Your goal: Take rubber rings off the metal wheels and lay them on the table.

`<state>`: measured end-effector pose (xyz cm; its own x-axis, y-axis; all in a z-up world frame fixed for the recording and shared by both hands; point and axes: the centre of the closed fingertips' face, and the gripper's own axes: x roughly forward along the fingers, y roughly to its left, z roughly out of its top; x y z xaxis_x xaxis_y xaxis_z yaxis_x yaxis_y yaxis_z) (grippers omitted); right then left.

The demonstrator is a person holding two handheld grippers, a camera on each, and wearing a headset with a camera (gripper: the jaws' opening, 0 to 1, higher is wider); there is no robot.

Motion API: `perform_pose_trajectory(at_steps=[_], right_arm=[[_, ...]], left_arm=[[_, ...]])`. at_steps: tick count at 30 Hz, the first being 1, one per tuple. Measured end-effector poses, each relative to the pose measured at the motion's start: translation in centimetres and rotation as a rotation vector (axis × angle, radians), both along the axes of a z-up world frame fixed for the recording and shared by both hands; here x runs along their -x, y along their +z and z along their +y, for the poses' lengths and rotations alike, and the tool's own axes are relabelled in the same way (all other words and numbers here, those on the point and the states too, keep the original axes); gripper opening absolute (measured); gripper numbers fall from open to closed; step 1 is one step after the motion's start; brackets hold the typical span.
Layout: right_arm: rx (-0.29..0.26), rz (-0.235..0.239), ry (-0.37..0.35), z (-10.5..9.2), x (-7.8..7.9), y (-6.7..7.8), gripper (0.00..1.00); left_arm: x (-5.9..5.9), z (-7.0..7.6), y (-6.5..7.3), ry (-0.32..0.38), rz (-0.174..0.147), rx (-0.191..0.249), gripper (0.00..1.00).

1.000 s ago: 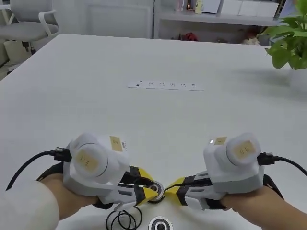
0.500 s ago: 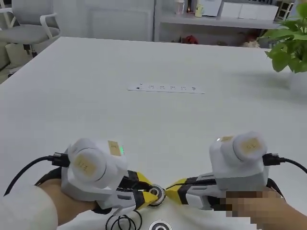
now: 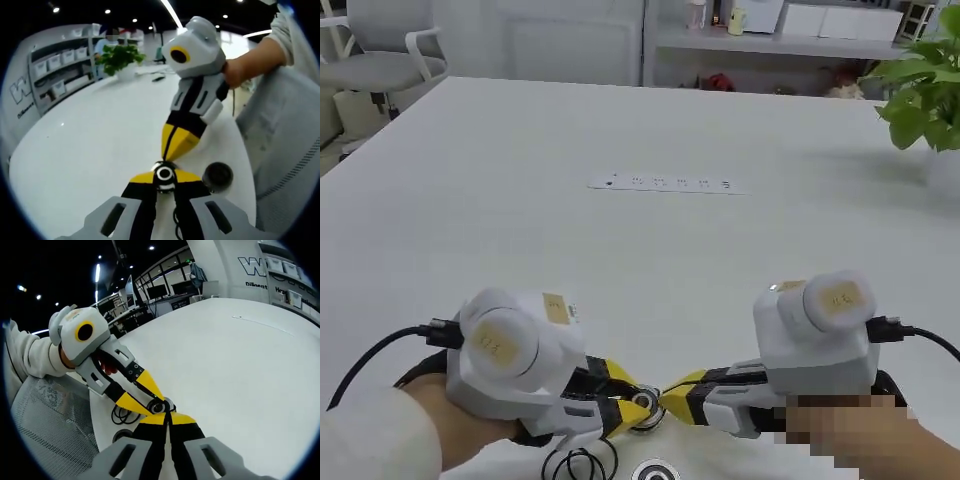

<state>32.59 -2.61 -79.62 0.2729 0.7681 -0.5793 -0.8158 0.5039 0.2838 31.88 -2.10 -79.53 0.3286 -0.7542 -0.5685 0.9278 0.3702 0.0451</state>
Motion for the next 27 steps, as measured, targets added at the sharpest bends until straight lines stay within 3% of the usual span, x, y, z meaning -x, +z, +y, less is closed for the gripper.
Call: perform_pose_trajectory(at_steps=[19, 25, 26, 27], right_arm=[[-0.012, -0.009, 0.031, 0.6, 0.4, 0.4, 0.00], [-0.039, 0.003, 0.047, 0.9, 0.8, 0.9, 0.00], [-0.054, 0.000, 0.049, 1.1, 0.8, 1.1, 0.00], [-0.112, 0.000, 0.042, 1.8, 0.8, 2.1, 0.00]], left_arm=[[0.0, 0.0, 0.0, 0.000, -0.005, 0.002, 0.13], [0.0, 0.0, 0.0, 0.002, -0.006, 0.004, 0.14], [0.0, 0.0, 0.0, 0.002, -0.006, 0.004, 0.14], [0.0, 0.0, 0.0, 0.002, -0.007, 0.004, 0.14]])
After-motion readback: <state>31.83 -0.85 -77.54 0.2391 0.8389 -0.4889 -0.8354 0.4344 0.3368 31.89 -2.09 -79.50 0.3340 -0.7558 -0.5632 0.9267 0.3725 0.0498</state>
